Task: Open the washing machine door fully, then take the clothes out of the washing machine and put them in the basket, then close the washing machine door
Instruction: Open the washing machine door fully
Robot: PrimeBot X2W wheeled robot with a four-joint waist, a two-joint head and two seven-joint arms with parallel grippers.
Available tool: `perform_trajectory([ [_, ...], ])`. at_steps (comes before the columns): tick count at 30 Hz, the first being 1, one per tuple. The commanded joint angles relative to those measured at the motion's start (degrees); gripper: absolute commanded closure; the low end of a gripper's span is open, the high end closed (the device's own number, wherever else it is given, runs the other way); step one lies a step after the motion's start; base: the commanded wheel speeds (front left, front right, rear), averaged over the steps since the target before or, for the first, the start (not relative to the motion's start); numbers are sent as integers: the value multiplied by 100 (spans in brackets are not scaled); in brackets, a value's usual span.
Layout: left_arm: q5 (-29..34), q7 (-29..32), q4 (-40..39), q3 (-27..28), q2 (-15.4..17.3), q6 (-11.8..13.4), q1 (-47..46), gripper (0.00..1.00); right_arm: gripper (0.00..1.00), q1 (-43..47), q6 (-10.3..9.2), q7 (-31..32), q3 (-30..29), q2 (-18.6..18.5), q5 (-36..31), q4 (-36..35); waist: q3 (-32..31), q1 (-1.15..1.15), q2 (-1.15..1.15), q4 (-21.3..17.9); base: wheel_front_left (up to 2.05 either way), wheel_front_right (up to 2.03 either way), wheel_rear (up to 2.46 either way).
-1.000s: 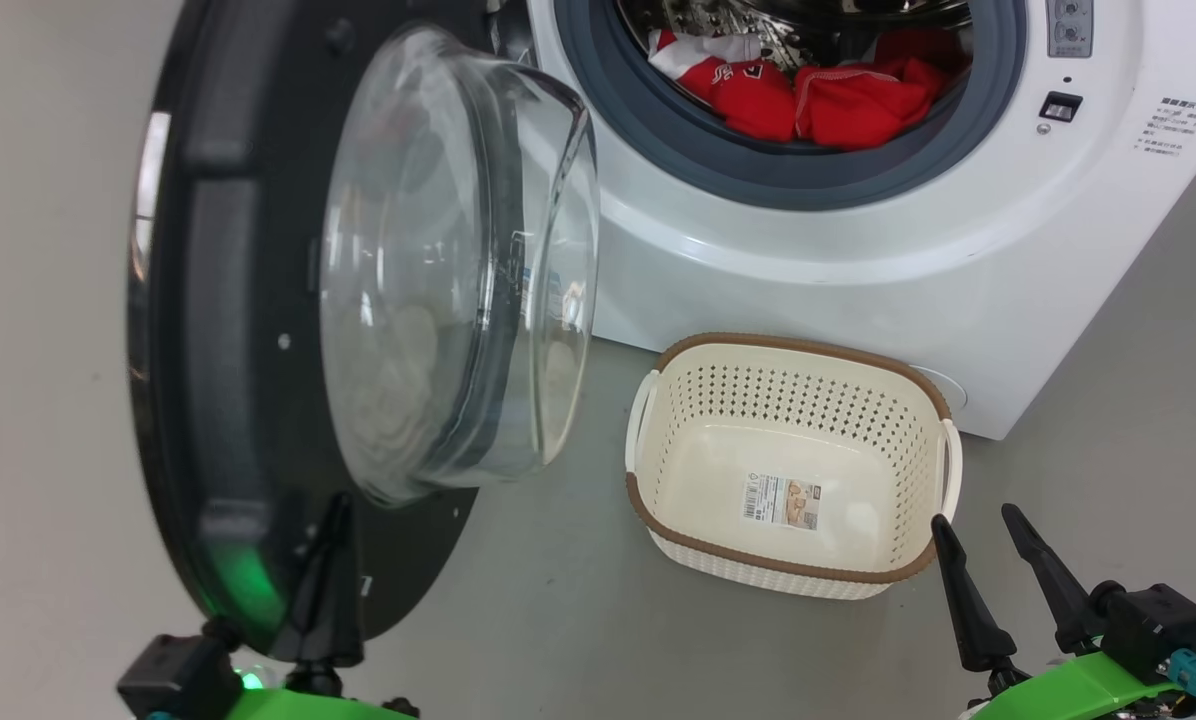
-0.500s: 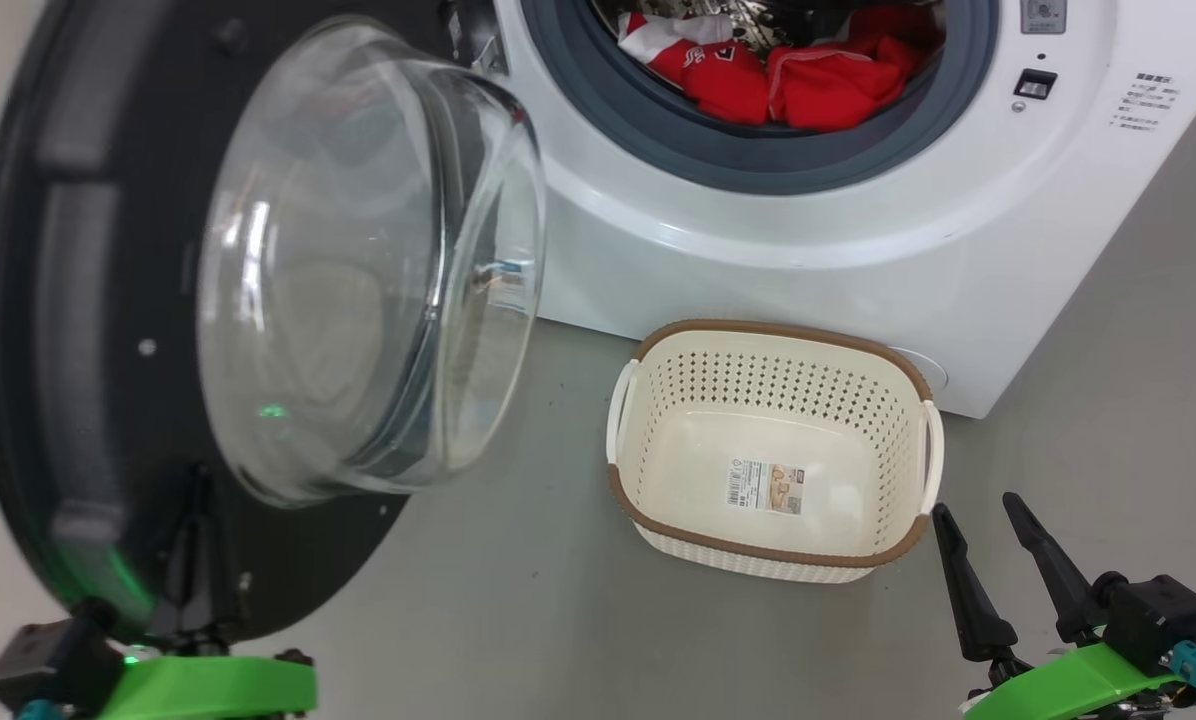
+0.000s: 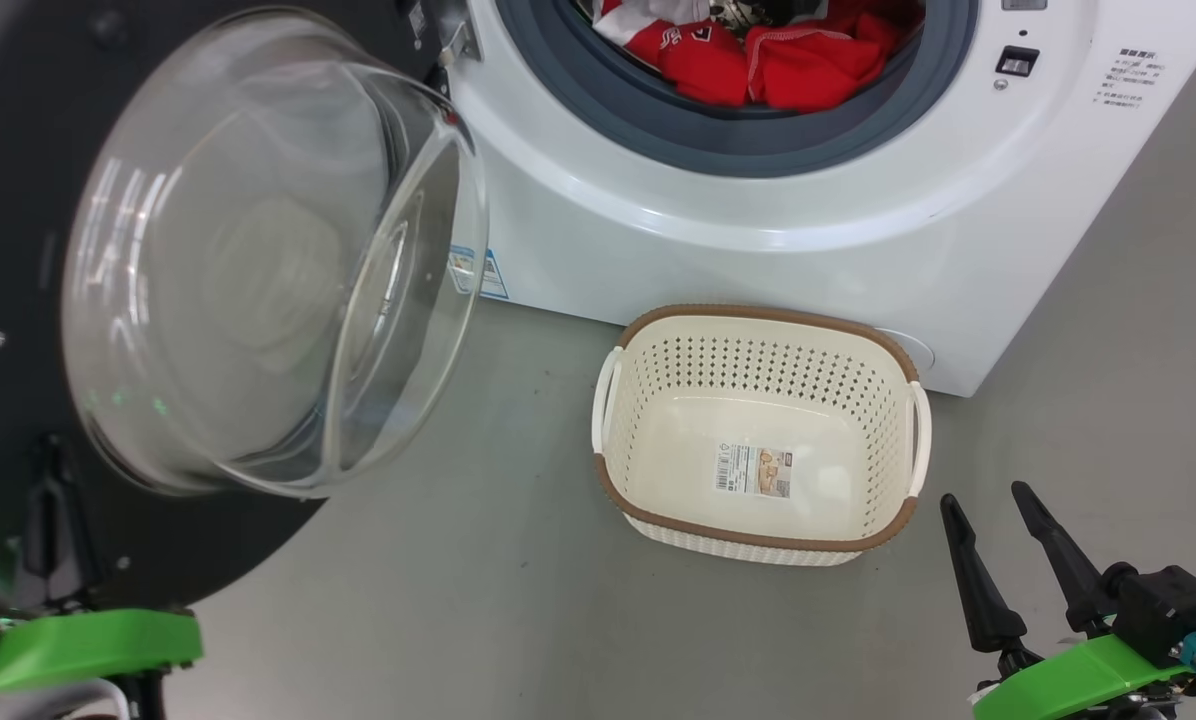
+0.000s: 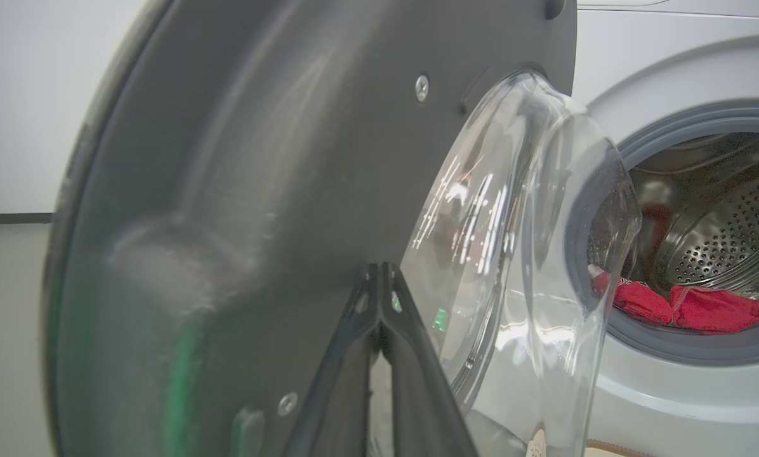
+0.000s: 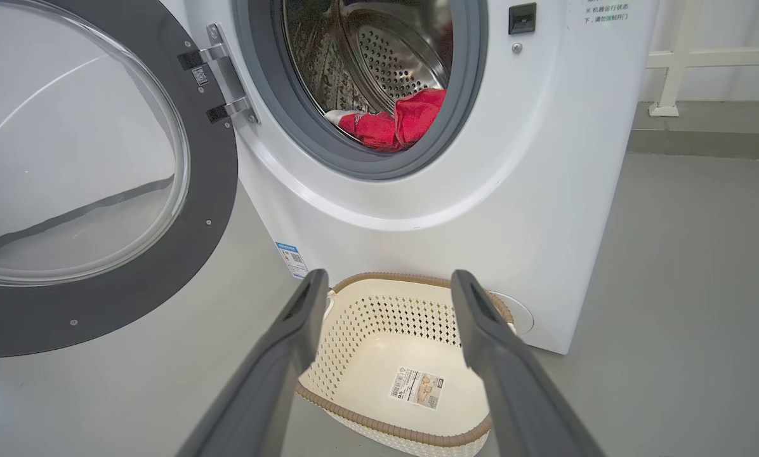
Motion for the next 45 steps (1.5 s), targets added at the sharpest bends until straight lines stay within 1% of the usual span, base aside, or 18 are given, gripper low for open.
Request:
perform_trajectory([
  [1,74,-29,-70,367,181,-17,-241,100,0,-146,42,-52,116,-89,61,-160,23,0,0,-18,0,0,0],
  [2,139,-29,3,513,181,-66,-331,100,0,-145,42,-52,116,-103,66,-163,45,0,0,-34,0,0,0],
  [9,445,-29,295,1077,208,-229,-649,100,0,-163,42,-52,142,-152,76,-180,143,0,0,-128,0,0,0],
  [21,705,-29,897,1793,380,-416,-1341,100,0,-251,42,-52,135,-267,80,-227,397,0,0,-207,0,0,0],
  [26,822,-29,1137,1915,494,-475,-1525,100,0,-291,42,-52,138,-283,90,-230,440,0,0,-226,0,0,0],
  [32,937,-29,1271,2068,495,-525,-1653,100,0,-320,42,-52,138,-274,96,-231,452,0,0,-239,0,0,0],
  [38,1001,-29,1302,2079,420,-585,-1568,100,0,-332,42,-52,119,-242,69,-230,395,0,0,-232,0,0,0],
  [45,936,-29,1190,1905,298,-642,-1269,100,0,-307,42,-52,139,-172,35,-204,229,0,0,-205,0,0,0],
])
